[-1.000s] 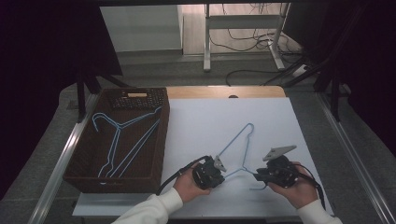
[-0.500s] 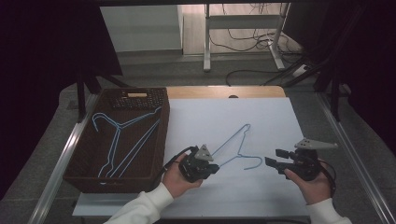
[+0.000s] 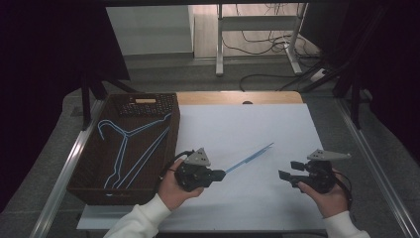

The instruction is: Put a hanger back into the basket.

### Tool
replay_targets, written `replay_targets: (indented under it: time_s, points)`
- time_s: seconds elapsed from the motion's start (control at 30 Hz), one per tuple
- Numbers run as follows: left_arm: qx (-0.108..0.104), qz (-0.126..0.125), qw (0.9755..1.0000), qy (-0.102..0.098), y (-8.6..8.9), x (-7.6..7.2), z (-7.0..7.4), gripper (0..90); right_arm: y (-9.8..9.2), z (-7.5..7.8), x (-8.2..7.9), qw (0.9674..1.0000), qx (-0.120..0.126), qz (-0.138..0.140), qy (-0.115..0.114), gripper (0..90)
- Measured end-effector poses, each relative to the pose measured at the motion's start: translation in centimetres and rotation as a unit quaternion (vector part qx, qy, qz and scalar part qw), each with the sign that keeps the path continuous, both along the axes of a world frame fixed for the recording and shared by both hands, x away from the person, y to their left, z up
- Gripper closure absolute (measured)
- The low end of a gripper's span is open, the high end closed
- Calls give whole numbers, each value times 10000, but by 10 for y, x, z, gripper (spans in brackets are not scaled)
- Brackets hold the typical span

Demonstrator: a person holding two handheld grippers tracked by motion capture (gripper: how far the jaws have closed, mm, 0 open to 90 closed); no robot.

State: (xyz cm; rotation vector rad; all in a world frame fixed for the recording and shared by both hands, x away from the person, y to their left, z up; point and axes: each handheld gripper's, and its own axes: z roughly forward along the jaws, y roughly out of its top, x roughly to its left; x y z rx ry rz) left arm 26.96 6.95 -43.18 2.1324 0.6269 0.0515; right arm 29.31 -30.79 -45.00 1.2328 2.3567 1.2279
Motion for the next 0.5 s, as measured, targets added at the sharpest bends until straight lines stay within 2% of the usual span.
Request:
replay_targets:
  time_s: [0.23, 0.5]
  points:
    - [-286, 61, 9996, -13, 19, -6, 15, 870, 3, -3, 0, 9999, -104, 33, -14, 339]
    - [-620, 249, 9977, -112, 53, -14, 36, 871, 5, -5, 0, 9998, -166, 80, 7, 333]
